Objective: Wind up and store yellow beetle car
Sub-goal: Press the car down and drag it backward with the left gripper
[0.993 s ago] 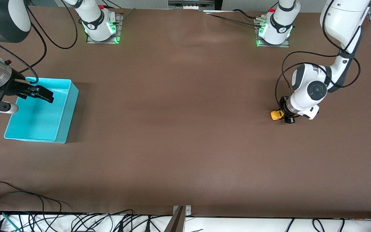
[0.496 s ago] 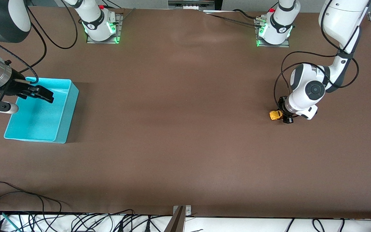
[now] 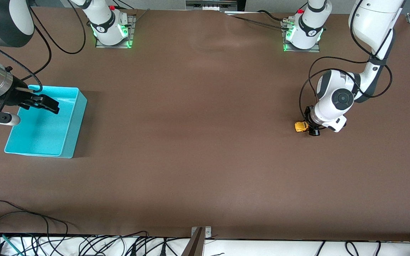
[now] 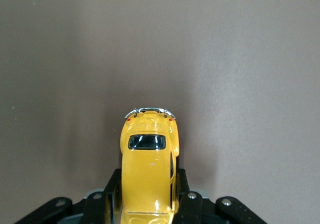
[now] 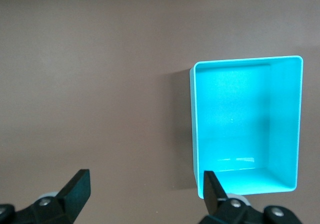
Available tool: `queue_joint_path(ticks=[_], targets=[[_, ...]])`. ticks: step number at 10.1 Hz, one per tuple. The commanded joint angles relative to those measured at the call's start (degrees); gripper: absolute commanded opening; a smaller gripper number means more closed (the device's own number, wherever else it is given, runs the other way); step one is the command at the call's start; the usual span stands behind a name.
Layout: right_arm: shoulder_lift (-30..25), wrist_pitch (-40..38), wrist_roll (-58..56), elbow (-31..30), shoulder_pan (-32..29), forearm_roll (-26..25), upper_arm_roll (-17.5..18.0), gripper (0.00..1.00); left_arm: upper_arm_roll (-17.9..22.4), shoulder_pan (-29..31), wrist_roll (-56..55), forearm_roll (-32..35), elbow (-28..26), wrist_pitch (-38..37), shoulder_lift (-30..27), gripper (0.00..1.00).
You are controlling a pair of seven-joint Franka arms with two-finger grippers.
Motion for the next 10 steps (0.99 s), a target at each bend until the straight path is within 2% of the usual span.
queue_joint_path(ticks=[1, 6, 10], targets=[[-0.3, 0.5, 0.0, -0.4, 0.2, 0.5, -0.1, 1.00, 0.1, 3.7, 1.3, 4.8, 1.0, 3.2, 5.7, 0.00], [-0.2, 0.5, 0.0, -0.4, 0.2, 0.5, -0.1, 1.00, 0.1, 12.9, 5.2, 11.6, 7.3, 3.2, 11.5, 0.00], [-0.2, 0.5, 0.3, -0.4, 0.1, 0.6, -0.1, 1.00, 0.1, 13.2, 6.2, 11.5, 7.7, 3.0, 11.6, 0.00]])
